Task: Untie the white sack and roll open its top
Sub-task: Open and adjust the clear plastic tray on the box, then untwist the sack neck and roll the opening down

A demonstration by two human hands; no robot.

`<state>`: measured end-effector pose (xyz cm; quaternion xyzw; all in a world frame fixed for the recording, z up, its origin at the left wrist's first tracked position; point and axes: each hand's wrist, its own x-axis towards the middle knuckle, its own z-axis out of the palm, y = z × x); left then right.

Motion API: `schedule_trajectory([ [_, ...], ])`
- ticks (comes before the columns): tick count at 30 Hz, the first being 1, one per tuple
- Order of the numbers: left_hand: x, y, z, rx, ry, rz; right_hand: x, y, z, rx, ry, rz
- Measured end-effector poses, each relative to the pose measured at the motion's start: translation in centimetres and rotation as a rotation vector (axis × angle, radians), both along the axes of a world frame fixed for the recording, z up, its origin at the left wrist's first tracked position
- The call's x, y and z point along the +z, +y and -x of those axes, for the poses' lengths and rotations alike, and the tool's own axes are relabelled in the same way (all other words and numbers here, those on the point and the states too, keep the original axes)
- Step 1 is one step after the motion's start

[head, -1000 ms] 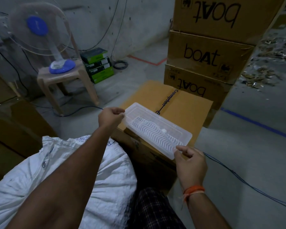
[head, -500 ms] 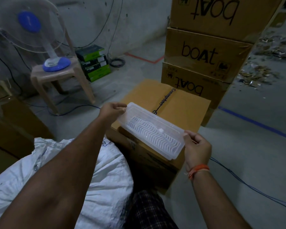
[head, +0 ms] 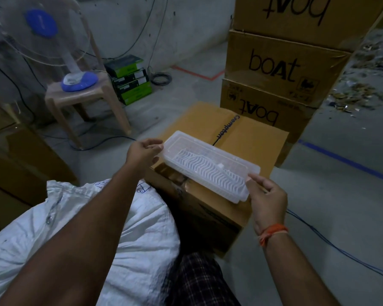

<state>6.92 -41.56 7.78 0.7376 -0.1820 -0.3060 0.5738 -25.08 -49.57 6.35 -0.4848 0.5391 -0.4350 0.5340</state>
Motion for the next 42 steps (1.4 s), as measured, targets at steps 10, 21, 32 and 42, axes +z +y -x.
schedule_trajectory([
  [10, -0.2, 1.6, 1.2, 0.017, -0.085, -0.015, 0.1, 3.4, -0.4, 0.020, 0.047, 0.071],
  [21, 3.0, 19.6, 9.0, 0.133, -0.459, -0.093, 0.9, 12.2, -1.1, 0.284, 0.122, 0.374],
  [32, 1.9, 38.4, 5.1, 0.301, -0.681, -0.270, -1.4, 25.1, -12.5, 1.038, -0.010, 0.631],
  [42, -6.3, 36.5, -5.6, -0.191, -0.689, -0.274, -4.8, 21.9, -27.2, 1.237, 0.272, 0.989],
])
